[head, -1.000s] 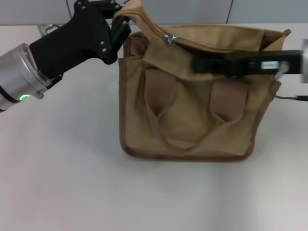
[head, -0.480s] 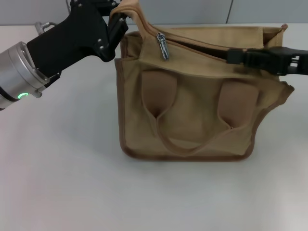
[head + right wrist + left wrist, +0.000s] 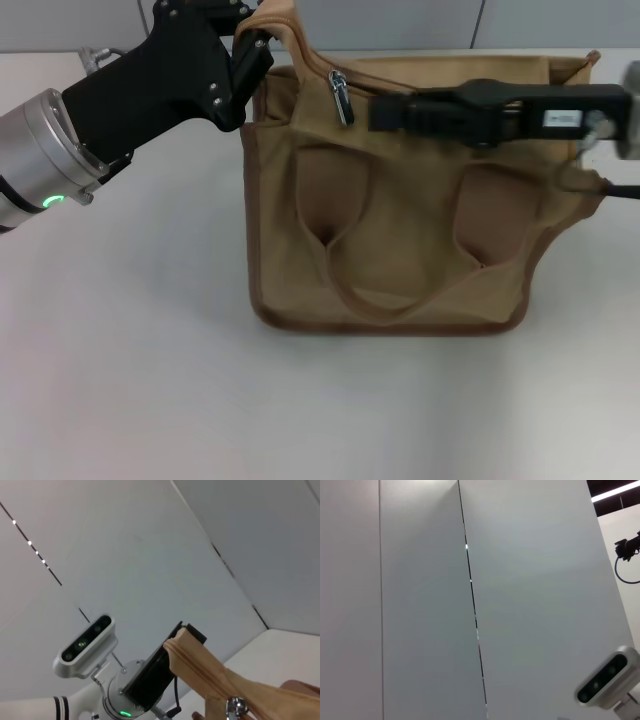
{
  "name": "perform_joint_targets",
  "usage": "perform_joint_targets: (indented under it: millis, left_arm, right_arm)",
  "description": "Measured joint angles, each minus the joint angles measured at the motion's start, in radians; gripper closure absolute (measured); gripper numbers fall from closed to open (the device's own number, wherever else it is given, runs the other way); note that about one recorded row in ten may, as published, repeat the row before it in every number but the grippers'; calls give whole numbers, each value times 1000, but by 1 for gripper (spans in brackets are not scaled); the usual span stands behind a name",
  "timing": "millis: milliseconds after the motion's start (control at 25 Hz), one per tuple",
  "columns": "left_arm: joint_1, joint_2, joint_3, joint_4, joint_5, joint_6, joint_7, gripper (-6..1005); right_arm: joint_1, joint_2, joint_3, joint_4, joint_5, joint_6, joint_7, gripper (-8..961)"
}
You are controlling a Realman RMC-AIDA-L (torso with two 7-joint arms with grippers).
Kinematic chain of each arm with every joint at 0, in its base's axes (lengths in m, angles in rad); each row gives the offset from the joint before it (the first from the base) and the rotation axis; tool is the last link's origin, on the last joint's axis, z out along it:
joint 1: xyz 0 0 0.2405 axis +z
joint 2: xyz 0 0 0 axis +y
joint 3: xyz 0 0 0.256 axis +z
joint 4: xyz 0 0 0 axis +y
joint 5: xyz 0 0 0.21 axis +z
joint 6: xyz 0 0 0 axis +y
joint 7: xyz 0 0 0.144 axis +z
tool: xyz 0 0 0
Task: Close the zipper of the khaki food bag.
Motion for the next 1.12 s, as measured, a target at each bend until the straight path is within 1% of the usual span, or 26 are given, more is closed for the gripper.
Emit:
perform_joint_targets:
  millis: [40,80,240,440,680,840,960,1120]
  left_arm:
    - [0,0,0,0,0,0,-2,988]
    - [0,0,0,0,0,0,-2,987]
    - [0,-2,0,-1,0,1,-2,986]
    - [-1,-3,6,-3,0,6,-2,984]
    - [-2,-3,8,-3,0,15,-2,982]
    - [-3,-3,8,-3,1,17,-3,980]
    - [-4,-3,8,-3,2,17,-3,979]
    - [-5,-3,7,-2,2,20,-4,978]
  right_arm:
    - [19,0,-31,18,0,30,-5,683]
    - [19,0,-31,18,0,30,-5,684]
    - [51,3,-91,40,2,87,-11,686]
    - [79,5,-118,70,19,117,-12,685]
    - [82,6,-182,71,78,150,-15,683]
    - [84,6,-221,69,84,177,-10,751]
    - [80,6,-230,63,84,187,-8,800]
    - [40,7,-227,25,85,191,5,860]
